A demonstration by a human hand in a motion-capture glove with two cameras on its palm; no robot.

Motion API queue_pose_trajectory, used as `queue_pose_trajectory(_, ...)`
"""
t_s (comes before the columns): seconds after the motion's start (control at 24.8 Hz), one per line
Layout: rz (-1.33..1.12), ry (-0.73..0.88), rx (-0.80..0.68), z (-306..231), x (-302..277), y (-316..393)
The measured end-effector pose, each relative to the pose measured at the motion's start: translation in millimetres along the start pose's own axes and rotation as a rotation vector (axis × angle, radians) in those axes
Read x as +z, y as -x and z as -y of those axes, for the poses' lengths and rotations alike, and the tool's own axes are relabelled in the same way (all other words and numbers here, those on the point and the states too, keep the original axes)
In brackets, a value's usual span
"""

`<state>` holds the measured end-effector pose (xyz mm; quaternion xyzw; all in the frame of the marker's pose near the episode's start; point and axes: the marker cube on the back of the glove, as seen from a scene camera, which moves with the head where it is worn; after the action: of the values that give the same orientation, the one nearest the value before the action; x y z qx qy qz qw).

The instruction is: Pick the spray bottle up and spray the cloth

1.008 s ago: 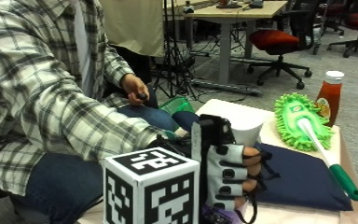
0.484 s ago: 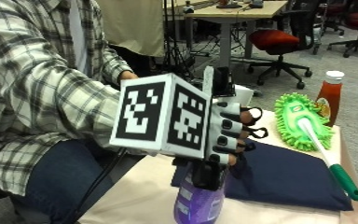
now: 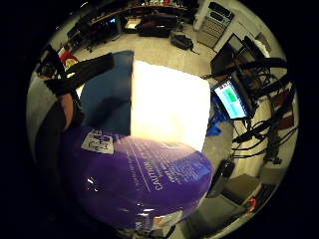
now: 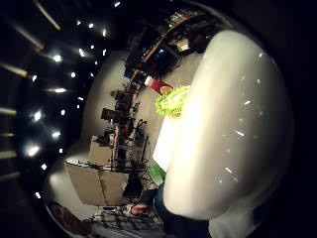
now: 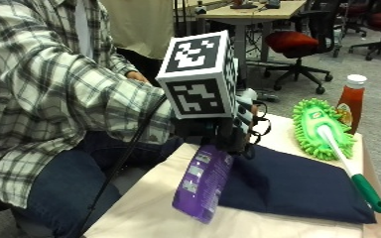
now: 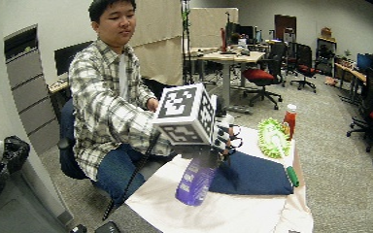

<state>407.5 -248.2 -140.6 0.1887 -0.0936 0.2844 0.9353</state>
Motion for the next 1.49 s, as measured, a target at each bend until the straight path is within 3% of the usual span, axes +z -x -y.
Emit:
queue_pose_trajectory(0.6, -0.485, 0.292, -0.174, -17, 41, 30)
queue_pose_trajectory(1.25, -0.727, 0.375, -0.294, -29, 51, 35)
queue_pose_trajectory(1.49, -0.623, 0.318, -0.274, -30, 42, 40)
